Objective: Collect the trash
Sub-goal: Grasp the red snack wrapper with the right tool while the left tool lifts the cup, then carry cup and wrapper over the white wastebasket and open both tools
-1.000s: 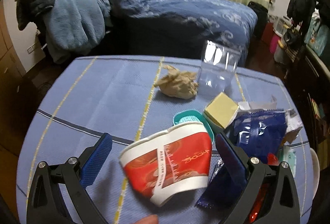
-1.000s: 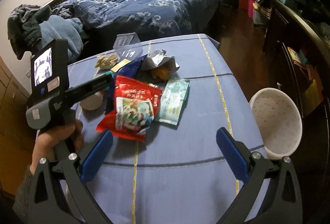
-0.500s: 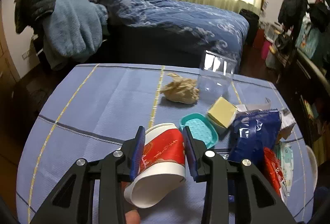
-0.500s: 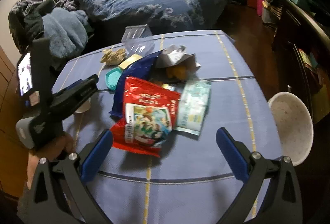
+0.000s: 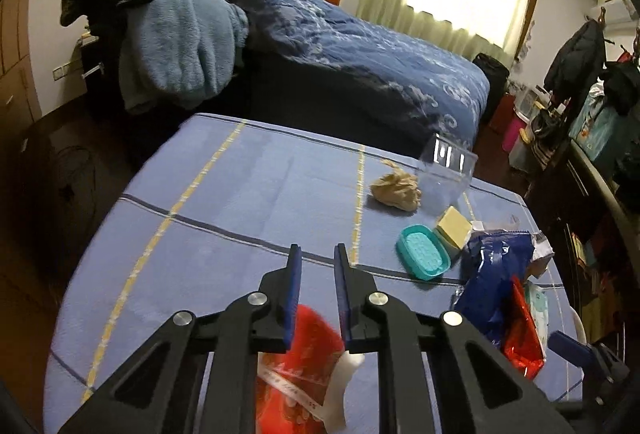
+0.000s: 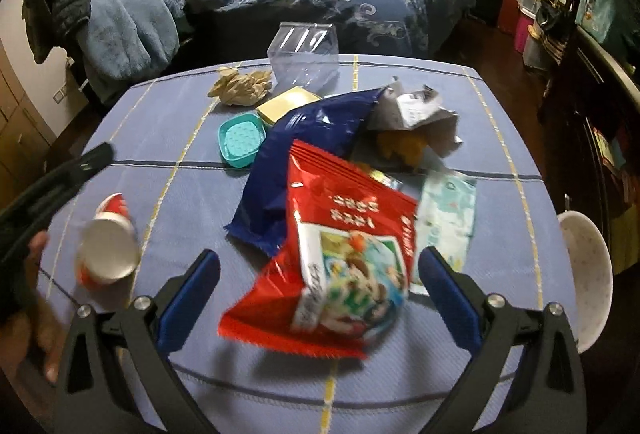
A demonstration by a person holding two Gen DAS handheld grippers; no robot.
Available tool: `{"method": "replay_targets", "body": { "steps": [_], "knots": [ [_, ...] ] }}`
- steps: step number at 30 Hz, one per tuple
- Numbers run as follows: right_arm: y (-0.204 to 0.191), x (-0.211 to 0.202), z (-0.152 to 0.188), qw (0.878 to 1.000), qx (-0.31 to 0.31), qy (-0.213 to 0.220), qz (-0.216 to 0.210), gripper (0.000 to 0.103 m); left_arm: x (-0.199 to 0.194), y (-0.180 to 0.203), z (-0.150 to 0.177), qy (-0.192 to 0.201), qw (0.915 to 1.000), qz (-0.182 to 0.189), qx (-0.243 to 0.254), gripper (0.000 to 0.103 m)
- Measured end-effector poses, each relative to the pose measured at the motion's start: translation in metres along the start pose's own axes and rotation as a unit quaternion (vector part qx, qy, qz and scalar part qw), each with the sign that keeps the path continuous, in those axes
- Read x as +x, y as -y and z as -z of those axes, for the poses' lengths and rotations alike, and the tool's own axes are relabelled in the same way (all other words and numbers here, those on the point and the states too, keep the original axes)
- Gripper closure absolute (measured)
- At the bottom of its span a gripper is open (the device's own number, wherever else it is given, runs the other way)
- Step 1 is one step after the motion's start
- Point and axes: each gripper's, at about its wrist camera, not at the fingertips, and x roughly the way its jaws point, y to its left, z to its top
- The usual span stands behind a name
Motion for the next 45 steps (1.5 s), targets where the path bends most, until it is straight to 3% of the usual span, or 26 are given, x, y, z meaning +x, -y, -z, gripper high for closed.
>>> {"method": "replay_targets", "body": {
  "steps": [5,8,9,11,13,16,19,21,22,24,26,29,37,45],
  "knots": [
    [-0.004,0.015,-0.002,1.000,-0.004,-0.017,0.015,0.038,-0.004,-0.012,0.006,-0.009,1.0000,0.000,-0.003,0.090],
    [-0.004,0.013,0.000,1.000,-0.008,-0.011,0.022,0.062,-0.010,-0.017,0.012,-0.017,0.9997,0.013,-0.008,0.086],
    [-0.003,0.012,0.000,1.000,-0.011,-0.008,0.025,0.067,-0.012,-0.016,0.015,-0.024,0.9995,0.017,-0.008,0.080],
    [-0.002,0.009,0.003,1.000,-0.010,-0.005,0.021,0.069,-0.014,-0.014,0.021,-0.027,0.9994,0.023,-0.006,0.040],
    [0.001,0.005,0.004,1.000,-0.004,-0.002,0.016,0.070,-0.020,-0.011,0.026,-0.013,0.9998,0.015,-0.005,0.016],
    [0.005,-0.002,0.007,1.000,0.004,0.001,0.009,0.070,-0.023,-0.008,0.031,-0.008,0.9999,0.013,-0.003,0.015],
    [0.009,-0.011,0.011,1.000,0.010,0.003,0.001,0.070,-0.015,-0.006,0.038,-0.032,0.9995,0.008,0.002,0.020],
    [0.010,-0.019,0.014,1.000,0.013,0.006,-0.002,0.070,-0.009,-0.003,0.043,-0.049,0.9986,0.008,0.016,0.044],
    [0.011,-0.022,0.016,1.000,0.014,0.008,-0.003,0.070,-0.008,-0.001,0.046,-0.052,0.9983,0.012,0.024,0.050],
    [0.014,-0.030,0.020,1.000,0.021,0.010,-0.009,0.070,-0.012,0.005,0.049,-0.041,0.9980,0.003,0.047,0.073],
    [0.017,-0.035,0.023,0.999,0.026,0.010,-0.017,0.070,-0.016,0.008,0.048,-0.035,0.9977,0.001,0.058,0.082],
    [0.023,-0.046,0.030,0.999,0.037,0.011,-0.033,0.070,-0.028,0.008,0.045,-0.020,0.9982,0.002,0.057,0.087],
    [0.037,-0.076,0.048,0.996,0.057,0.018,-0.063,0.070,-0.075,0.002,0.040,0.010,0.9982,0.052,0.027,0.087],
    [0.079,-0.106,0.071,0.993,0.096,0.025,-0.066,0.070,-0.102,0.055,0.042,0.012,0.9906,0.119,0.067,0.087]
  ]
}}
